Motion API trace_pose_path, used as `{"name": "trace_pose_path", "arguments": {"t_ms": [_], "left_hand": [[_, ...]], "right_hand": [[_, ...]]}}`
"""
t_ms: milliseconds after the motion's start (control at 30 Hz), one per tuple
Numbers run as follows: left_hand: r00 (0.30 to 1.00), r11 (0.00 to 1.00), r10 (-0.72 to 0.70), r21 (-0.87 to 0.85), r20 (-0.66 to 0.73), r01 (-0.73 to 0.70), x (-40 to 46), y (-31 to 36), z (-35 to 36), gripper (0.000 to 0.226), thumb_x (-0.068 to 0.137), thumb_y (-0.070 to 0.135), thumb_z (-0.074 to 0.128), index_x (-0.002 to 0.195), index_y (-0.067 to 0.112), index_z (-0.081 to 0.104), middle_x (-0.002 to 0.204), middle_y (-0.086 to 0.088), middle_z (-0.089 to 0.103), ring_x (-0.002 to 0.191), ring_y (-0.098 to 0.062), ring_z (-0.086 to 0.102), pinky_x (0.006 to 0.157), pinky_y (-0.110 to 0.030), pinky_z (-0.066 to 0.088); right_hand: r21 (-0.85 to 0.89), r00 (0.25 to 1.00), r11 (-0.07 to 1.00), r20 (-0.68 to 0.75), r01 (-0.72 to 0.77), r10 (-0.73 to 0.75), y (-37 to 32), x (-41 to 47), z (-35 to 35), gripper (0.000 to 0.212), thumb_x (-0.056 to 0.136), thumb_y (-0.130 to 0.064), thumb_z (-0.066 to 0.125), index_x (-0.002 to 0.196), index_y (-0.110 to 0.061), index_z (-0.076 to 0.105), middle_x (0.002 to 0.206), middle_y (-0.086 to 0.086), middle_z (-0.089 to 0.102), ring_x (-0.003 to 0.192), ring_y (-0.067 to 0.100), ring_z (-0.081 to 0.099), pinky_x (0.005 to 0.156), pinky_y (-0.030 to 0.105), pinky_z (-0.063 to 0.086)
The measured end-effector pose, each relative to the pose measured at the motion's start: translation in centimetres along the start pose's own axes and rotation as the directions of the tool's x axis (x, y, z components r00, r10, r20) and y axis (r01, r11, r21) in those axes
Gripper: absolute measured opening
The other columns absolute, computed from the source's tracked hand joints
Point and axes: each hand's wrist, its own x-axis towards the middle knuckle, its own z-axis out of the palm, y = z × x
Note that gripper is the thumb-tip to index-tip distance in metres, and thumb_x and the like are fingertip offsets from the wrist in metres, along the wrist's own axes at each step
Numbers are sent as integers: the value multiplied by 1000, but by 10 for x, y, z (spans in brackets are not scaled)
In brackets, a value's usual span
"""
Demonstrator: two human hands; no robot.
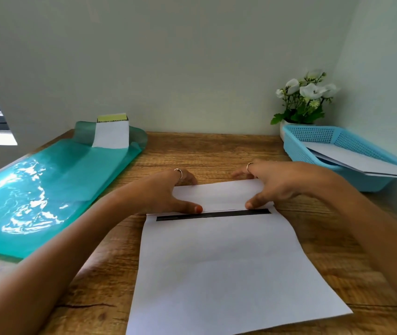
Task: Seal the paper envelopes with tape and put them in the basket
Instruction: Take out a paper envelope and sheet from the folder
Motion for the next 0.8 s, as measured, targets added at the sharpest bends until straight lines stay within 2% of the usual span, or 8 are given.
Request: {"name": "trace_pose_path", "arguments": {"t_ms": [133, 233, 367, 467, 567, 633, 733, 800], "left_hand": [[998, 1000, 10, 25, -67, -8, -2, -2, -1, 90, 65, 64, 65, 142, 33, 30, 149, 7, 34, 133, -17, 35, 109, -36, 32], [983, 999, 11, 51, -181, -2, -4, -4, -5, 95, 61, 66, 64, 143, 31, 30, 150, 3, 33, 135, -19, 30, 111, -39, 30], [853, 997, 48, 72, -519, -12, -4, -13, -15, 91, 68, 53, 73, 144, 22, 31, 149, -3, 32, 137, -23, 25, 114, -41, 23], [779, 999, 48, 22, -625, -44, -5, -18, -19, 84, 72, 42, 76, 142, 21, 35, 145, -3, 38, 133, -23, 31, 109, -37, 27], [768, 997, 65, 65, -637, -30, -5, -19, -16, 55, 76, 39, 73, 121, 16, 54, 123, -7, 57, 103, -20, 53, 85, -28, 45], [788, 994, 88, 109, -610, -27, -6, -17, -15, 35, 79, 35, 71, 105, 12, 63, 104, -6, 66, 76, -11, 52, 65, -20, 44], [836, 989, 106, 140, -538, -35, -6, -15, -13, 32, 83, 27, 69, 111, 13, 67, 106, -3, 69, 80, -12, 57, 72, -23, 47], [889, 984, 132, 167, -439, -63, -6, -13, -13, 37, 83, 33, 67, 116, 18, 65, 117, 1, 66, 98, -15, 61, 85, -27, 49]], "right_hand": [[36, 988, 999, -156, 26, -20, 3, 0, 2, 66, 71, -38, 79, 128, -31, 45, 116, -8, 41, 108, 11, 41, 92, 28, 38], [135, 949, 989, -313, 62, -17, 5, 4, 7, 40, 72, -28, 80, 97, -29, 48, 98, -9, 49, 91, 10, 47, 76, 26, 40], [283, 835, 942, -551, 180, 6, 10, 10, 10, 22, 77, -20, 76, 82, -20, 55, 86, -6, 56, 78, 9, 51, 61, 23, 38], [314, 756, 917, -654, 246, 22, 15, 12, 13, 16, 78, -21, 74, 85, -17, 60, 84, -7, 59, 80, 9, 53, 66, 24, 40], [291, 732, 918, -682, 268, 2, 18, 13, 15, 16, 79, -20, 74, 84, -20, 58, 85, -6, 60, 82, 11, 54, 70, 27, 40], [262, 755, 930, -656, 259, -25, 21, 12, 16, 17, 79, -20, 73, 82, -21, 57, 84, -6, 59, 82, 12, 54, 69, 28, 41], [210, 806, 949, -589, 234, -68, 24, 8, 17, 18, 80, -21, 73, 77, -24, 56, 80, -8, 60, 82, 13, 57, 72, 30, 47], [201, 831, 951, -549, 237, -91, 26, 5, 16, 15, 80, -19, 72, 77, -23, 59, 81, -7, 63, 83, 12, 59, 76, 33, 50]]}}
